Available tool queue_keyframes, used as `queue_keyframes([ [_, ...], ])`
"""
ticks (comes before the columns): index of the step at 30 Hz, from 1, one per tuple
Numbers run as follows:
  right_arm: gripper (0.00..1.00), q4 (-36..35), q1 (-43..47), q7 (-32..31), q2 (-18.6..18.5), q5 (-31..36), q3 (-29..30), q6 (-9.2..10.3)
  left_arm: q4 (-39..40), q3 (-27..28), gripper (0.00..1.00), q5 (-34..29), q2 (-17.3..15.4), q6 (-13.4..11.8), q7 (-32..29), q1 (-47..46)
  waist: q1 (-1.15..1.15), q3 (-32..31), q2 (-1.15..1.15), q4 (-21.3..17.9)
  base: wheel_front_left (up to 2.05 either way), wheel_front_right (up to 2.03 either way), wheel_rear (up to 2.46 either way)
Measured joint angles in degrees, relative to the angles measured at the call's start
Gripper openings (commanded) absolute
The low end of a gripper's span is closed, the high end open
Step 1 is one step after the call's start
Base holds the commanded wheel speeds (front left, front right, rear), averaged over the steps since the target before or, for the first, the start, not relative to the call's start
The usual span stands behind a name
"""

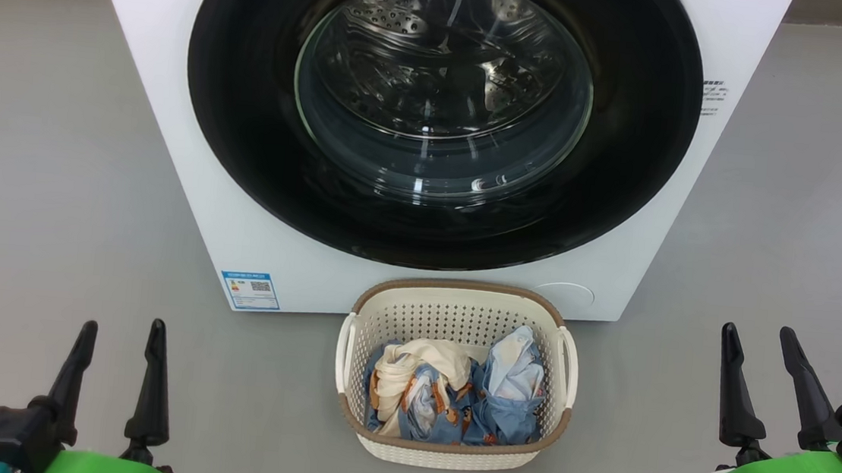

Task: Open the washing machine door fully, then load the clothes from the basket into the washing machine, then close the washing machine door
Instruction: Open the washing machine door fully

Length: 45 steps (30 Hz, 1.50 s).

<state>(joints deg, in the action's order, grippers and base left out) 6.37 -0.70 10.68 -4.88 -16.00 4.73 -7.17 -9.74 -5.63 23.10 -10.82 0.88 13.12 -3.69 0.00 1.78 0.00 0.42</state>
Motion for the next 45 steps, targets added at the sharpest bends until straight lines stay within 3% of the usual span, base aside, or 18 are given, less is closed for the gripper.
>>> queue_keyframes([
  [24, 1.0, -0.6, 0.0, 0.0, 0.0, 0.0, -0.2, 0.0, 0.4, -1.3, 1.0, 0.1, -0.6, -0.3, -0.4, 0.0, 0.0, 1.0, 0.0, 0.0, 1.15, 1.15, -2.31],
  [30, 1.0, -0.8, 0.0, 0.0, -0.1, 0.0, -0.2, 0.0, 0.5, -1.1, 1.0, 2.6, -0.3, 0.1, -0.4, -0.1, 0.0, 1.1, 0.0, 0.1, 1.11, 1.11, -2.23],
  [45, 1.0, -0.8, 0.0, 0.0, -0.4, 0.0, -0.3, 0.0, 0.4, -1.5, 1.0, 2.6, -0.5, 0.1, -0.4, -0.1, 0.0, 1.2, 0.0, 0.2, 0.37, 0.37, -0.74],
])
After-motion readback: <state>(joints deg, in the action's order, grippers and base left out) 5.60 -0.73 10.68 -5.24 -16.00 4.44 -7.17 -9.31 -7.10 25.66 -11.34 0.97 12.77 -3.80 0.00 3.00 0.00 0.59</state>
